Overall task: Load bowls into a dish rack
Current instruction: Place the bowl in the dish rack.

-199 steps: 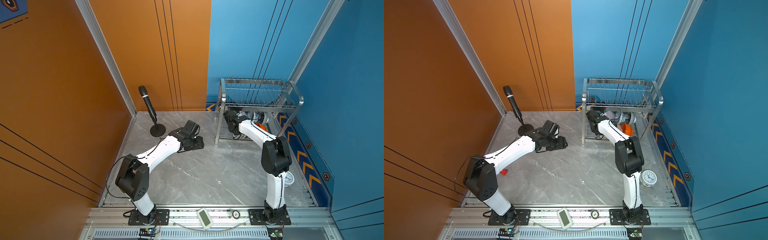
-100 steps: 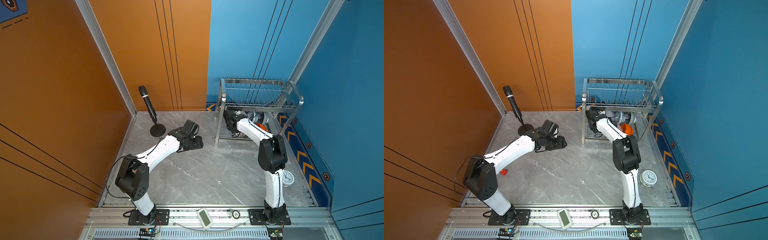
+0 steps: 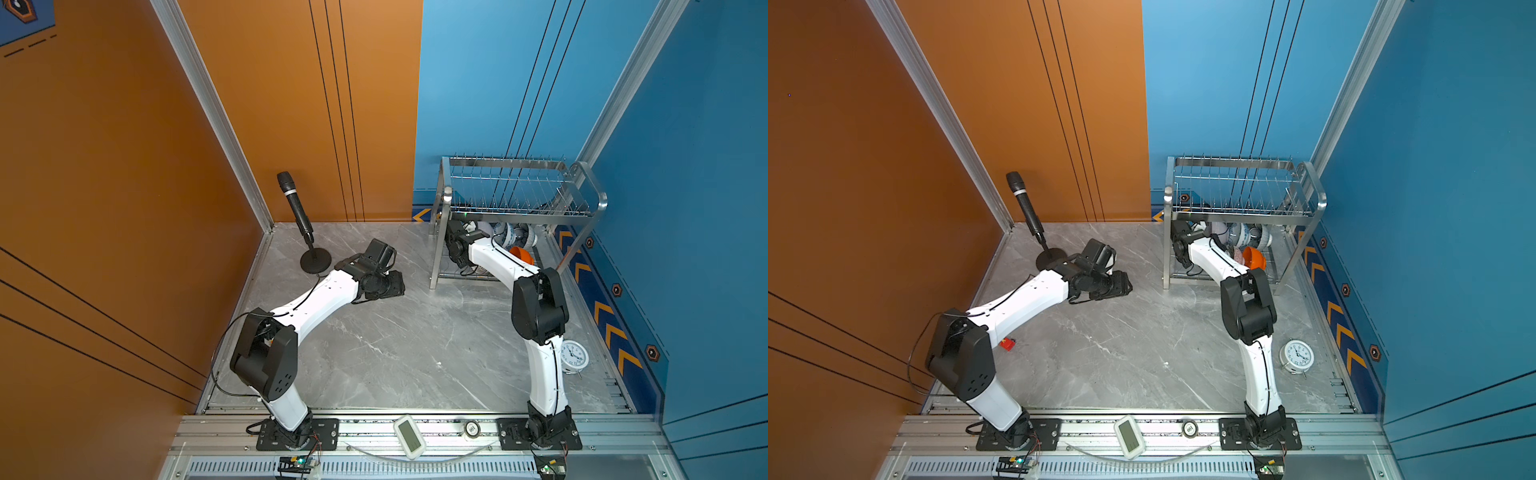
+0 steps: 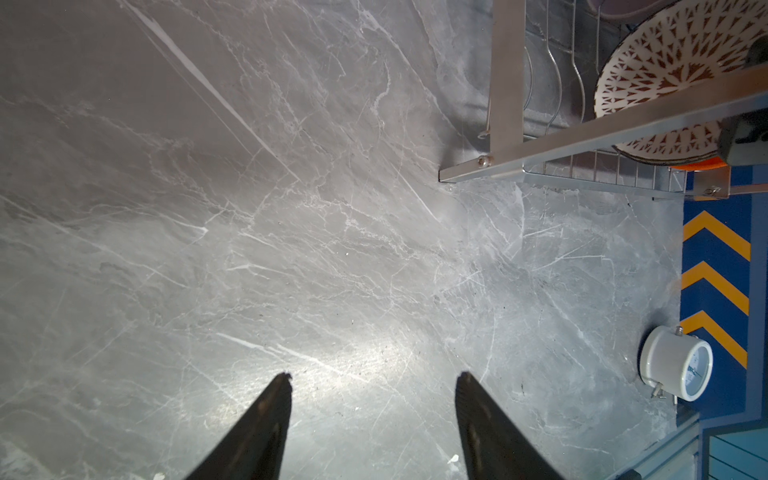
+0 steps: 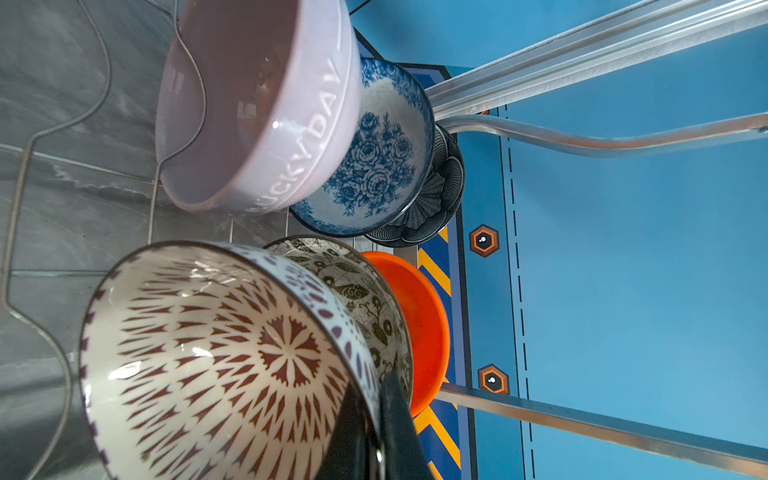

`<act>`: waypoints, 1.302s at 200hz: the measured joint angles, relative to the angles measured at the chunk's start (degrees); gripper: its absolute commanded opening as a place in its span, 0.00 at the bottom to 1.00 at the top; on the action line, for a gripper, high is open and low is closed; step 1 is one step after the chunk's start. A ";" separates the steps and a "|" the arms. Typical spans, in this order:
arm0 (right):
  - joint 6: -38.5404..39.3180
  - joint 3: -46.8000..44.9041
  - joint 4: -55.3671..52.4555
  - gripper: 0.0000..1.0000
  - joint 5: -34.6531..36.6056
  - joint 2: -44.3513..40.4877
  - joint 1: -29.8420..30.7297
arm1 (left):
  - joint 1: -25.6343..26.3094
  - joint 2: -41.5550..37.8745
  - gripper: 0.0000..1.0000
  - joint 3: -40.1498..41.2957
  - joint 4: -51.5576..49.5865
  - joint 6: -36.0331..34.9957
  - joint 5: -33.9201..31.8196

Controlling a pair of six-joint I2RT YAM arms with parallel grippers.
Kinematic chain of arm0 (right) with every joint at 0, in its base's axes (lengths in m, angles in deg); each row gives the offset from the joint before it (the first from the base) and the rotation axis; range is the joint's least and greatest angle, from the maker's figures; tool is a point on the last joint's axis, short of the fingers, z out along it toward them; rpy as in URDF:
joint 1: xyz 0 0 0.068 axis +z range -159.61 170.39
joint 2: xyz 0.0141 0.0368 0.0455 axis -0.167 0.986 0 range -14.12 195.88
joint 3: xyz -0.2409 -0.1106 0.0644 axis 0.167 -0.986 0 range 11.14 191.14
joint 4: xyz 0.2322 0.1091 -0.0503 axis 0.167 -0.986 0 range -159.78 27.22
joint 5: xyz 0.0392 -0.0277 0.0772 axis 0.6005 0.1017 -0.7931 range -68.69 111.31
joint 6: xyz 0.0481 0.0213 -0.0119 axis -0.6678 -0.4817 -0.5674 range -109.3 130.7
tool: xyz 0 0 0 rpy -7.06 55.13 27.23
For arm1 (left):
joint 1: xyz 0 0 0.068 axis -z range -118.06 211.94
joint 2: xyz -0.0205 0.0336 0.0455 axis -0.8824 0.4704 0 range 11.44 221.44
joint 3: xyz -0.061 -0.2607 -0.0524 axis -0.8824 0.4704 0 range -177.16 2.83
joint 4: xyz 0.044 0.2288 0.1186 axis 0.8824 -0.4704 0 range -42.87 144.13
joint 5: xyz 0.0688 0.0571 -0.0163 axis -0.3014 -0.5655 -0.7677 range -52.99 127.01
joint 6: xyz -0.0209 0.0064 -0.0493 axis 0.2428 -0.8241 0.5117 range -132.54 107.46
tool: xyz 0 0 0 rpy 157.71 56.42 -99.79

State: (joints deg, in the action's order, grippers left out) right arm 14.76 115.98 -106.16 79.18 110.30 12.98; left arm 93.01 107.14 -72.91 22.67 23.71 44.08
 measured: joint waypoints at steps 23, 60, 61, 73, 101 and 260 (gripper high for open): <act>1.55 0.07 0.92 0.00 1.03 0.35 0.04 | -0.11 0.00 0.64 0.00 0.00 -0.02 0.00; 3.69 0.15 2.10 0.00 2.45 1.31 0.17 | -0.26 0.00 0.64 0.00 0.00 0.00 0.00; 3.72 0.15 2.10 0.00 2.47 1.33 0.17 | -0.26 0.00 0.64 0.00 0.00 -0.02 0.00; 4.11 0.15 2.25 0.00 2.54 1.40 0.20 | -0.33 0.00 0.64 0.00 -0.02 0.00 -0.02; 4.98 0.15 2.54 0.00 2.60 1.44 0.26 | -0.33 0.00 0.64 0.00 0.00 -0.02 -0.02; 1.84 2.27 0.83 0.00 1.75 2.73 0.35 | -1.01 0.00 0.64 0.00 0.00 -0.44 0.04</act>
State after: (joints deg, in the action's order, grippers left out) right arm 16.59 118.25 -105.33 80.93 113.03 13.33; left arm 92.00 107.14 -72.91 22.67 23.27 44.12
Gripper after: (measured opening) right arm 0.077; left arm 0.643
